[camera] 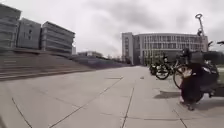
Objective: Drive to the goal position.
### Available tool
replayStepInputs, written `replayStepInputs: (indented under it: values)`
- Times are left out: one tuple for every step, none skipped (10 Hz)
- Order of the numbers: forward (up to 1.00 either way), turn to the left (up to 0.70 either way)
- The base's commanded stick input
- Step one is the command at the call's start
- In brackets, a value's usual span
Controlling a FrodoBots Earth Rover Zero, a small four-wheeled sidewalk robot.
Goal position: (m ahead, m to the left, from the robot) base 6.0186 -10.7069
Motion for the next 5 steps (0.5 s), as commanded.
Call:
replayStepInputs:
  values:
    - [0.70, 0.00]
    - [0.70, 0.00]
    - [0.70, -0.04]
    - [0.70, -0.21]
    - [0.70, -0.28]
